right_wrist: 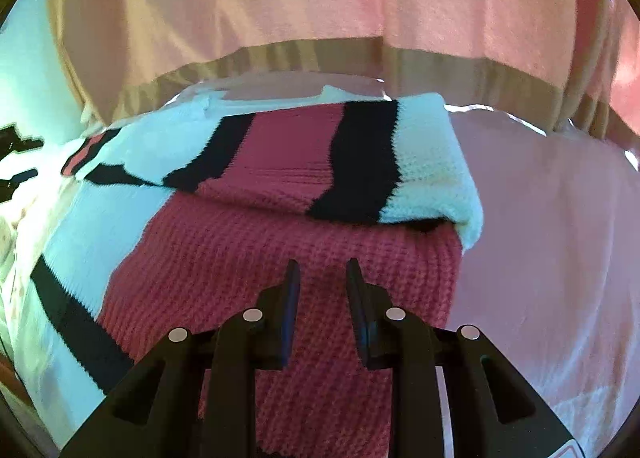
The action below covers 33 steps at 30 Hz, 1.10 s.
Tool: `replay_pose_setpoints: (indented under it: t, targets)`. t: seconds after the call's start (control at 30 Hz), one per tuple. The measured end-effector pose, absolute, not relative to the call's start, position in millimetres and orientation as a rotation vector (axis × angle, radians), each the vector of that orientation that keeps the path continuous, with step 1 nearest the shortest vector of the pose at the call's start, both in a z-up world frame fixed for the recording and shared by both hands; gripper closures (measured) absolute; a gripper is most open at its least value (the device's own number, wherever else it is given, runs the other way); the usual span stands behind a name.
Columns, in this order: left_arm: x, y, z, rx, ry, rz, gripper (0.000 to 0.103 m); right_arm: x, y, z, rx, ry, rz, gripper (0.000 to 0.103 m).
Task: Fold small clothes
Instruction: 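Lay the sleeve on the body and open both grippers, then grasp the sweater side edge with the left gripper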
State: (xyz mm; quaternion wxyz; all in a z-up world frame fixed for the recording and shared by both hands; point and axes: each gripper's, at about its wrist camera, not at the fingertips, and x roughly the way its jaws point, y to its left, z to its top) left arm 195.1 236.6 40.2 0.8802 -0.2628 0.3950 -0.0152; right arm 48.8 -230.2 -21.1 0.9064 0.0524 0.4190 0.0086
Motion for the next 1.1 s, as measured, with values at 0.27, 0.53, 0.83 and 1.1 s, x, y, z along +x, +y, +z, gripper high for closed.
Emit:
replay_pose_setpoints:
  t: [0.27,0.53,0.83,1.1]
  targets:
    - [244.5,336.2,-13.8,-0.502,0.847,0.271,0.039,41.4,-219.6,-16.3,0.053,0.856,0.064,0.065]
    - [310.9,381.2,-41.2,-0.634,0.801,0.362,0.040,45.3,-200.1,-31.1,0.005,0.896,0.125,0.062]
    - [346.4,389.0,-34.3,-0.687,0.797,0.384,0.094,48.8,-199.3,-28.7,-0.001,0.887,0.132,0.059]
    - [300.9,201.2,94.8,-0.344,0.609,0.029,0.094,45.9,-210.6,8.3,0.022,0.812,0.117,0.058]
